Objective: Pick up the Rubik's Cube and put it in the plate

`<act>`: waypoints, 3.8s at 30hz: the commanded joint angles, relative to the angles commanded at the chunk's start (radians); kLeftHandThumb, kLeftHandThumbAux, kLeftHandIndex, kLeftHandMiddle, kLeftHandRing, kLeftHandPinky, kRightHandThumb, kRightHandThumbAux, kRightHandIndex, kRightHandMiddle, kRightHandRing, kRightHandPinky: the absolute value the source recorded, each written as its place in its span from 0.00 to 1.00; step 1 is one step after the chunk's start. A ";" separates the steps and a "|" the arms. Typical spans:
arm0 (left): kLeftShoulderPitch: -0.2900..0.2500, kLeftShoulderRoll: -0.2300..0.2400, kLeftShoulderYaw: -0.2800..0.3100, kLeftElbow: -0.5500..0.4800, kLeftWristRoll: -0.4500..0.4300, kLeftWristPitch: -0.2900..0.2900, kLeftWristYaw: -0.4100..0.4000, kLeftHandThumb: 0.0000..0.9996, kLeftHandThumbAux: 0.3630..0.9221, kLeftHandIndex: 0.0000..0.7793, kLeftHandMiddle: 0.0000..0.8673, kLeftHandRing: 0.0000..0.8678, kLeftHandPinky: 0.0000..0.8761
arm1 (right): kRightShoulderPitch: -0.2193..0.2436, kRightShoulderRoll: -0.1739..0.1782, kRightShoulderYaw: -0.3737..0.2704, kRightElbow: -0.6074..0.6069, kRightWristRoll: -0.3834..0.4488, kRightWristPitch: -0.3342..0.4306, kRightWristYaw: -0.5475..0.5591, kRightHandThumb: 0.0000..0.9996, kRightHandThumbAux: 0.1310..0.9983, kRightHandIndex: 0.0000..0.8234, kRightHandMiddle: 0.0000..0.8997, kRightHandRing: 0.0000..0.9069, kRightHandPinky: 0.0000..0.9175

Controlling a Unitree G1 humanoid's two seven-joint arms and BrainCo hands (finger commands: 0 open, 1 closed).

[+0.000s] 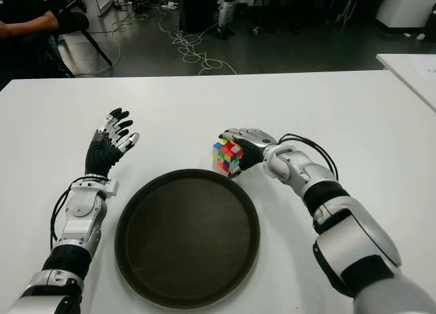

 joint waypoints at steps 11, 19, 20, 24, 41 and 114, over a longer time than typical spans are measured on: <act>-0.001 0.005 -0.003 0.011 0.004 -0.019 -0.003 0.02 0.66 0.10 0.18 0.16 0.13 | 0.000 0.000 0.002 0.000 -0.001 0.001 0.004 0.00 0.65 0.11 0.11 0.13 0.13; -0.001 0.001 0.000 0.008 -0.009 -0.011 -0.012 0.03 0.66 0.11 0.18 0.16 0.11 | 0.004 -0.003 0.000 -0.002 0.004 -0.015 0.002 0.00 0.67 0.13 0.12 0.14 0.15; -0.001 0.000 0.000 0.007 -0.010 -0.009 -0.012 0.03 0.66 0.11 0.18 0.16 0.11 | 0.005 -0.004 0.000 -0.001 0.004 -0.017 0.002 0.00 0.67 0.13 0.12 0.14 0.15; 0.000 -0.001 0.001 0.006 -0.012 -0.010 -0.013 0.03 0.67 0.11 0.18 0.16 0.12 | 0.004 -0.003 0.000 0.005 0.004 -0.023 0.004 0.00 0.65 0.13 0.12 0.15 0.16; 0.001 -0.001 0.002 0.007 -0.013 -0.013 -0.012 0.03 0.68 0.10 0.17 0.15 0.11 | 0.002 0.000 0.005 0.010 0.000 -0.016 0.014 0.00 0.67 0.14 0.14 0.15 0.15; 0.008 -0.003 0.001 -0.015 -0.017 0.000 -0.008 0.03 0.68 0.09 0.18 0.15 0.12 | 0.026 0.009 -0.006 0.033 -0.026 -0.040 -0.242 0.51 0.83 0.17 0.22 0.26 0.32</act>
